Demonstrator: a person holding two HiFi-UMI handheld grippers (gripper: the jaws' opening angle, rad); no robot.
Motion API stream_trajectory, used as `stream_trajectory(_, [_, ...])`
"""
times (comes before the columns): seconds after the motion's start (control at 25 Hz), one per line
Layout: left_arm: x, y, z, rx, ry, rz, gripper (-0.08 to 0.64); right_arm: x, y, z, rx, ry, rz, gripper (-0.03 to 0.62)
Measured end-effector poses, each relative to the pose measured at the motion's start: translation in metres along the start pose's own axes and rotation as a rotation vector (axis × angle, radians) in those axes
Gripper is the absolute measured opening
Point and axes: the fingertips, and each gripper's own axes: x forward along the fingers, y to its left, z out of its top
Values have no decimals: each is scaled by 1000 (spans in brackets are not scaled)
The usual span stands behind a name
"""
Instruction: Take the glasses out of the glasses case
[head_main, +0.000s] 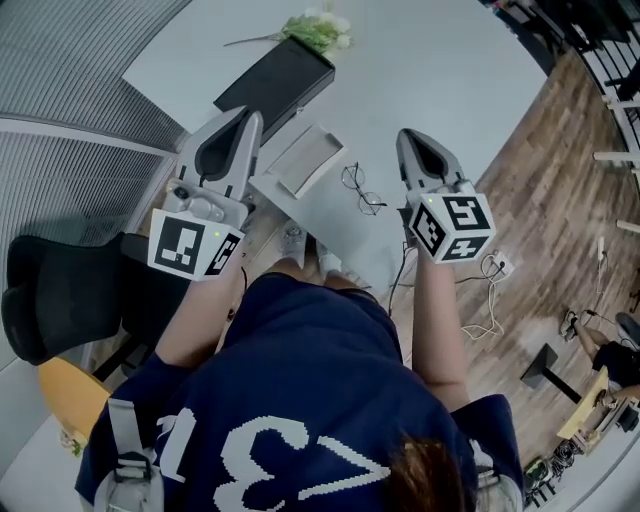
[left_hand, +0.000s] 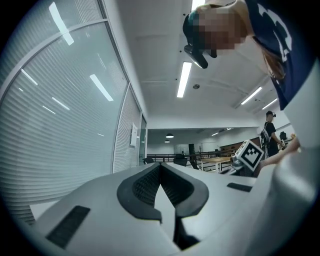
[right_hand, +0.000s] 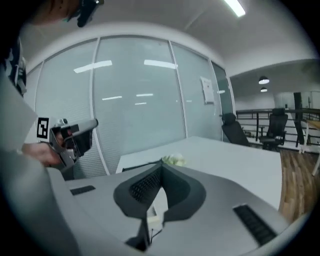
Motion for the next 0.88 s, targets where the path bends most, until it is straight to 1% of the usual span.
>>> stream_trajectory(0.08, [1, 1, 13, 12, -27, 3, 14, -15, 5, 41, -42, -100, -7, 25])
stream_trajectory(0.16, [1, 2, 23, 22, -47, 7, 14, -30, 11, 73, -81, -176, -12, 25])
stream_trajectory(0.24, [-1, 2, 30, 27, -58, 10, 14, -43, 18, 97, -109, -236, -10, 25])
stream_trajectory(0.32, [-4, 3, 34, 30, -63, 14, 14, -53, 25, 114, -122, -280, -8, 25])
stream_trajectory(0.6, [-12, 5, 46, 38, -80, 24, 14, -73, 33, 134, -115, -360, -27, 25])
stream_trajectory(0.88, [-13, 8, 44, 38, -81, 24, 14, -75, 37, 139, -117, -392, -35, 25])
